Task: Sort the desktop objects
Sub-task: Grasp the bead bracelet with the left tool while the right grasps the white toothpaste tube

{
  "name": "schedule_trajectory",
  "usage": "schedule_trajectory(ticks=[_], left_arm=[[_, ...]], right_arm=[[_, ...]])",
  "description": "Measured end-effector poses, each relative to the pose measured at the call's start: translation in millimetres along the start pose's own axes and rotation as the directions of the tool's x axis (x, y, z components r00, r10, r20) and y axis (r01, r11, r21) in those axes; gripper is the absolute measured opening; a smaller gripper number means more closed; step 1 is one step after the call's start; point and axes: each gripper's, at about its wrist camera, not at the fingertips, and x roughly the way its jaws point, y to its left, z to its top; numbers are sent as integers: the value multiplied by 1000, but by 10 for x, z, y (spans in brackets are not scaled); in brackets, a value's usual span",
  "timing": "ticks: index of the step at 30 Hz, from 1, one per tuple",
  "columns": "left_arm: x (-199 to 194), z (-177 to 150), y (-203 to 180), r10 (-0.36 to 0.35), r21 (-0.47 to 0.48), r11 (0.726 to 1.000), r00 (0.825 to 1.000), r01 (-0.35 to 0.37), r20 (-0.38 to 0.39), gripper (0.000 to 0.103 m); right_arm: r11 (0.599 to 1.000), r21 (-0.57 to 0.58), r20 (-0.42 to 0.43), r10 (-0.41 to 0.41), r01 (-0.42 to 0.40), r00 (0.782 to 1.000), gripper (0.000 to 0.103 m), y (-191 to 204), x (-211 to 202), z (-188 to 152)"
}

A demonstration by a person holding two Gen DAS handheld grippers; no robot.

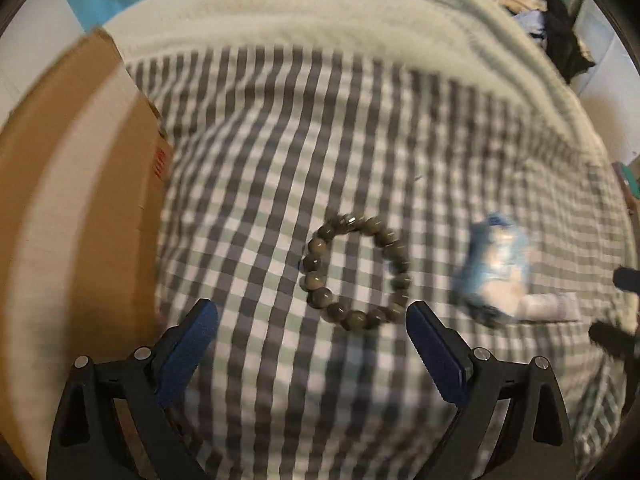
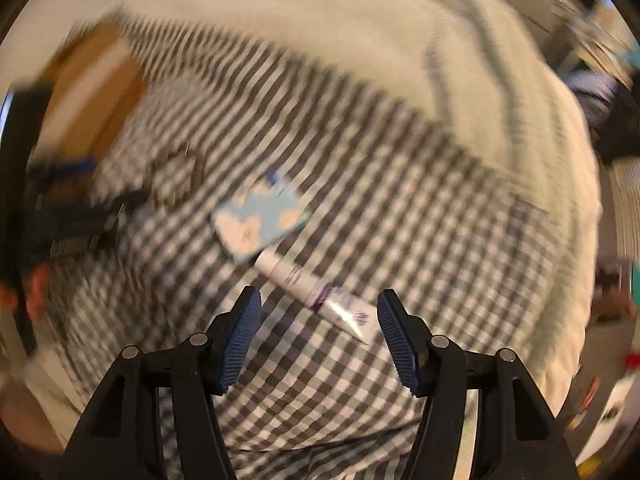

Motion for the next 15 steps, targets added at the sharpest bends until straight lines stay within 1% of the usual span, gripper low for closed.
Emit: schedule_trajectory(ticks=[1,2,3,5,6,7,8,9,10,12,13,14,15], left_arm=[[88,7,8,9,-4,1000,1000,-9,-15,88],[147,19,31,-4,-22,1000,1000,4,-18,88],[171,29,51,-14,-41,999,1000,14,-9,87],[249,76,81,-24,-62,998,1000,23,-17,84],[279,92,81,-24,-57,998,1000,23,-21,82],[303,106,77,-24,-45,999,1000,23,-19,79],[319,113,70,-24,-34,999,1000,23,-16,75],[332,114,63,-24,-15,1000,1000,24,-14,65],[334,112,59,-28,0,1000,1000,28,-11,48],[316,103,63,-31,28,999,1000,31,-7,23],[308,102,74,-40,30,999,999,41,-16,19],[291,102,94,-56,24,998,998,57,-24,14],[268,105,115,-74,15,997,997,75,-31,12]], right_arm=[[1000,-18,-16,5,-5,1000,60,29,109,6],[999,-31,-34,16,-17,999,58,59,206,23],[999,-38,-51,25,-27,998,51,78,297,42],[998,-42,-75,41,-44,996,46,94,442,82],[997,-47,-92,49,-54,995,46,101,529,108],[997,-53,-103,56,-62,993,47,105,581,121],[997,-62,-108,43,-50,993,47,107,635,132],[997,-68,-124,30,-38,992,47,101,689,137],[998,-63,-155,21,-31,988,47,79,762,135],[998,-49,-164,41,-50,986,46,26,785,117],[998,-53,-172,30,-40,985,42,-1,781,106],[998,-59,-181,-3,-8,984,35,-38,773,98],[999,-45,-184,-38,30,982,29,-108,753,89]])
